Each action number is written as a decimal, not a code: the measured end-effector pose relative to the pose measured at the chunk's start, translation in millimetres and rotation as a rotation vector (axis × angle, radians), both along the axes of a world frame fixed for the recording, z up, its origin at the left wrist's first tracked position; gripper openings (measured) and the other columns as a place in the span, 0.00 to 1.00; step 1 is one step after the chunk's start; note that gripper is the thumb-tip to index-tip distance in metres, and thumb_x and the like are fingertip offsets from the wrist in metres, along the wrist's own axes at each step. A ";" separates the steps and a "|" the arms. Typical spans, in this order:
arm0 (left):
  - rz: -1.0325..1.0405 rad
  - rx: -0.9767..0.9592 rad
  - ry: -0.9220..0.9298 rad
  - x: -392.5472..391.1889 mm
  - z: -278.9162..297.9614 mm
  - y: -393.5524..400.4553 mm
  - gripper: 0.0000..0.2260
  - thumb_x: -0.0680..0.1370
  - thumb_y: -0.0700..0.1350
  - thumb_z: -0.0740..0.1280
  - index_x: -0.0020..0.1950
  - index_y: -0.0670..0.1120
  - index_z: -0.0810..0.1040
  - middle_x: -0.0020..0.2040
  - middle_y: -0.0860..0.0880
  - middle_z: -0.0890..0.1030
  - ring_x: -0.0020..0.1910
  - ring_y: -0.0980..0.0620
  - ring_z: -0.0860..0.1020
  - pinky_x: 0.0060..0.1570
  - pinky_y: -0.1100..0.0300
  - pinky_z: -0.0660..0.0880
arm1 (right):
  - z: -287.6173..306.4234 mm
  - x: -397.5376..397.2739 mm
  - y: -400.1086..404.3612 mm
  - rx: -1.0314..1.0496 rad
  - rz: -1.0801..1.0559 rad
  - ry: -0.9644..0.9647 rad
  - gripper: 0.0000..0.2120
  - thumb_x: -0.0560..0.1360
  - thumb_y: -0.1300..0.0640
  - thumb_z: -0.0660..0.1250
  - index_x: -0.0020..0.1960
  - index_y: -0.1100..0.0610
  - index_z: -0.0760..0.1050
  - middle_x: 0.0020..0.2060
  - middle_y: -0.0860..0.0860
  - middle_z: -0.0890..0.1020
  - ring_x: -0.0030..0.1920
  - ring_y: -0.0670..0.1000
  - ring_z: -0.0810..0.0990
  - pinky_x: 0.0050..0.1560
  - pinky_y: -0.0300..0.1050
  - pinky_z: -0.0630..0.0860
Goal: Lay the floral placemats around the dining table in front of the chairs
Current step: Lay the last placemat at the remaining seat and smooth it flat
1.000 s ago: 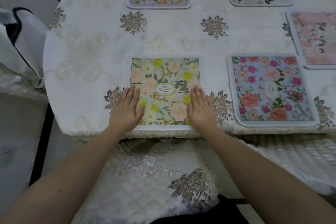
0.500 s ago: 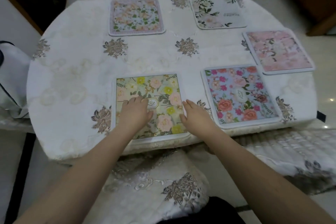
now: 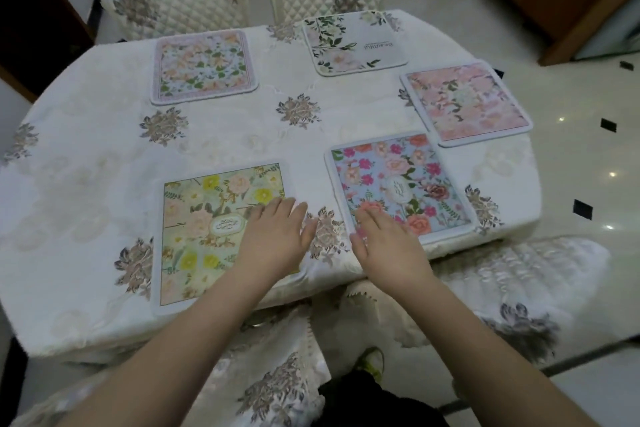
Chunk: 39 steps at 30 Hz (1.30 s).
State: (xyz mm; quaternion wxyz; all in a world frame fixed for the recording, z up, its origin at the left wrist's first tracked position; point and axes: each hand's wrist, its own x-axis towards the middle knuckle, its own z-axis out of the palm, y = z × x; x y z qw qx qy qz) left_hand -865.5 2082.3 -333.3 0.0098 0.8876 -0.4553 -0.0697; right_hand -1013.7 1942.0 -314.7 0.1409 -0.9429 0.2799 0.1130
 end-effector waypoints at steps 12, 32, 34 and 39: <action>-0.169 0.010 -0.042 -99.4 43.2 -129.7 0.31 0.81 0.61 0.38 0.79 0.51 0.59 0.81 0.49 0.56 0.80 0.47 0.48 0.77 0.48 0.44 | 6.7 -99.6 -113.2 -0.083 -0.125 -0.082 0.26 0.83 0.45 0.48 0.79 0.53 0.57 0.78 0.52 0.61 0.78 0.51 0.57 0.75 0.51 0.54; -0.438 -0.076 0.067 -145.9 52.2 -236.4 0.30 0.80 0.62 0.42 0.80 0.53 0.55 0.80 0.49 0.58 0.80 0.46 0.52 0.76 0.47 0.44 | 37.8 -183.0 -162.8 -0.236 -0.491 -0.115 0.26 0.83 0.49 0.50 0.80 0.52 0.55 0.80 0.50 0.54 0.80 0.52 0.50 0.78 0.53 0.48; -0.467 -0.083 0.059 -154.9 54.1 -246.9 0.29 0.81 0.61 0.44 0.80 0.53 0.55 0.80 0.49 0.58 0.80 0.47 0.52 0.76 0.47 0.44 | 38.1 -189.4 -167.1 -0.250 -0.514 -0.117 0.26 0.83 0.48 0.49 0.80 0.51 0.54 0.80 0.50 0.54 0.80 0.52 0.50 0.78 0.53 0.48; -0.479 -0.058 0.021 -175.1 57.1 -278.2 0.28 0.82 0.61 0.45 0.80 0.54 0.53 0.81 0.51 0.55 0.80 0.50 0.48 0.76 0.48 0.42 | 30.7 -208.2 -194.7 -0.230 -0.544 -0.135 0.26 0.83 0.48 0.50 0.79 0.52 0.55 0.80 0.51 0.55 0.80 0.53 0.51 0.77 0.54 0.49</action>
